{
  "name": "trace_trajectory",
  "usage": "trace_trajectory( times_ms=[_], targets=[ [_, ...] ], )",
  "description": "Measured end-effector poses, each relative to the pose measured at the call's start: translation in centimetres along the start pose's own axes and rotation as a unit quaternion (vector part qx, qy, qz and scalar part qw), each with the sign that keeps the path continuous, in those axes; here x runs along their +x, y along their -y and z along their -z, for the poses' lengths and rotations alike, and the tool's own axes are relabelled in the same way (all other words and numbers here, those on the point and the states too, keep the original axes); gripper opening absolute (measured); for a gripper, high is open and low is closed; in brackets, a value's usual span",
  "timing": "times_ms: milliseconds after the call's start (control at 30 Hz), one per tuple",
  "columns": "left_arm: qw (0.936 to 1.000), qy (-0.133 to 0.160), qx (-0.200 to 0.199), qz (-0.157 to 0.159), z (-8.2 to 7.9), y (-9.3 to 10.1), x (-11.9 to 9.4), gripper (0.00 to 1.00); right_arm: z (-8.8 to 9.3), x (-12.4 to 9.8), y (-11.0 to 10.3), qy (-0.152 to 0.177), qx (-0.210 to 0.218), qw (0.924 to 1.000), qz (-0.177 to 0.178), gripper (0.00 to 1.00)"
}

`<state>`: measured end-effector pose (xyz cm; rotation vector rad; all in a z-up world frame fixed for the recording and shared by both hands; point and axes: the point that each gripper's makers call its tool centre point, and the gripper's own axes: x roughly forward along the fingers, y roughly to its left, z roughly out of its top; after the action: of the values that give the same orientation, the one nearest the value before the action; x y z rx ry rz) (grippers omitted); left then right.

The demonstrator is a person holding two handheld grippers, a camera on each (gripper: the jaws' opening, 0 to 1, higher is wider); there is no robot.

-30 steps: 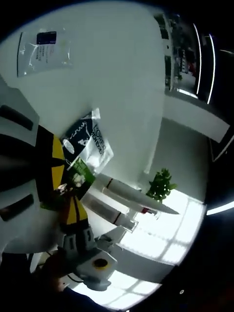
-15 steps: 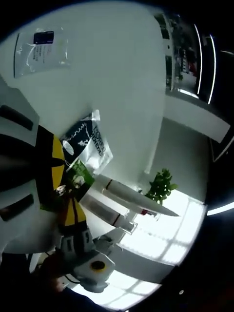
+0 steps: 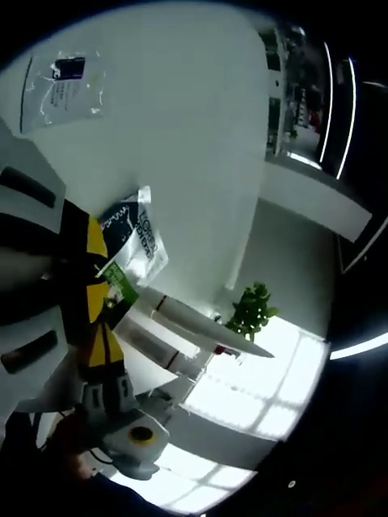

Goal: Arrange the skincare products in the storage area until every visible bottle or jar stands upright without overlapping.

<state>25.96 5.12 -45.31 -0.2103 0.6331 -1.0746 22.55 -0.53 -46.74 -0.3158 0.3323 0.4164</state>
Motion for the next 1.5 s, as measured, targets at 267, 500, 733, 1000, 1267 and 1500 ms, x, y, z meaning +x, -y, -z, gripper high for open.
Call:
trace_trajectory(
  times_ms=[267, 500, 733, 1000, 1267, 1500],
  targets=[
    [0.9997, 0.024, -0.003, 0.007, -0.7, 0.8, -0.9, 0.1, 0.0, 0.0, 0.0, -0.002, -0.001, 1.0, 0.003, 0.01],
    [0.9996, 0.025, -0.01, 0.004, -0.3, 0.4, -1.1, 0.16, 0.0, 0.0, 0.1, -0.005, 0.006, 1.0, 0.001, 0.01],
    [0.9995, 0.028, -0.01, 0.009, -0.2, 0.7, -1.4, 0.23, 0.1, 0.0, 0.1, -0.004, 0.007, 1.0, 0.001, 0.01],
    [0.9994, 0.033, -0.006, 0.004, -0.2, 0.7, -1.8, 0.37, 0.1, -0.1, 0.1, -0.005, 0.007, 1.0, 0.001, 0.01],
    [0.9994, 0.034, -0.012, -0.002, 0.1, 0.9, -3.6, 0.54, 0.1, -0.1, 0.2, -0.004, 0.024, 0.9997, -0.002, 0.01],
    [0.9979, 0.059, 0.009, -0.028, -0.1, 0.0, -5.9, 0.69, 0.1, 0.0, 0.2, -0.003, 0.036, 0.9993, -0.005, 0.01]
  ],
)
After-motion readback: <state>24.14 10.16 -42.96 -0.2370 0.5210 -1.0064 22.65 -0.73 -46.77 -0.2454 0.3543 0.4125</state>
